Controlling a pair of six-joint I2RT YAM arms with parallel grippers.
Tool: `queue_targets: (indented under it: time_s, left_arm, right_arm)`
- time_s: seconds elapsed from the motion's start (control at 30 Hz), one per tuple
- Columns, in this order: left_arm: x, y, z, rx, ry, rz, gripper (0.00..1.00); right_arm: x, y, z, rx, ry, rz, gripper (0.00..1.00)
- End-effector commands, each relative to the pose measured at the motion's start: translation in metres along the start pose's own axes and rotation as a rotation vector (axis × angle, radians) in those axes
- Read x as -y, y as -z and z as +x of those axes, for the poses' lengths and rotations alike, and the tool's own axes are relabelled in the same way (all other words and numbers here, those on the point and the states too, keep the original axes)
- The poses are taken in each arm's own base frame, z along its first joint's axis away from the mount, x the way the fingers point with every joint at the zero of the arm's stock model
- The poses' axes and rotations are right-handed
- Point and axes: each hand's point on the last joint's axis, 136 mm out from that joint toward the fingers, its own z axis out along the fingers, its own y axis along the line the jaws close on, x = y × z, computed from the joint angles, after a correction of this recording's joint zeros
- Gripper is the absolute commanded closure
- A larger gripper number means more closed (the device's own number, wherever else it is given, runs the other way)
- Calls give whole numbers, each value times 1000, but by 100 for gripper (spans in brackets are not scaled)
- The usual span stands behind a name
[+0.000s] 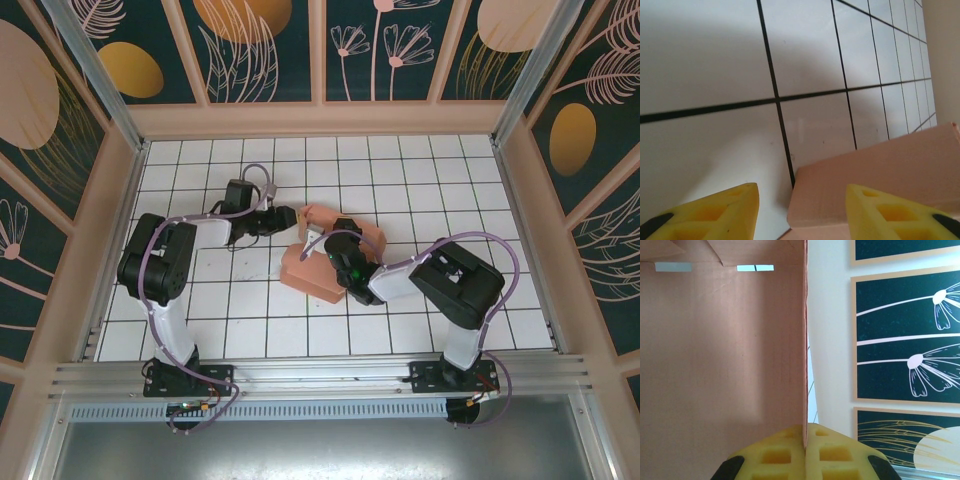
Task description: Fold the paper box
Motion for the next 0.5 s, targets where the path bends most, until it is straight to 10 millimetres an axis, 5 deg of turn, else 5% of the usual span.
queue_targets:
  time_s: [0.0,0.2,0.47]
  left_arm:
    - [20,3,-5,23,-86,64,52]
    - [27,3,-9,41,-159,75,52]
    - [25,1,10,25,-220,69,54]
  right_arm:
    - [9,1,-6,24,-39,1,100]
    - [10,1,-5,26,-31,8,100]
    - [9,0,-7,24,-34,-3,100]
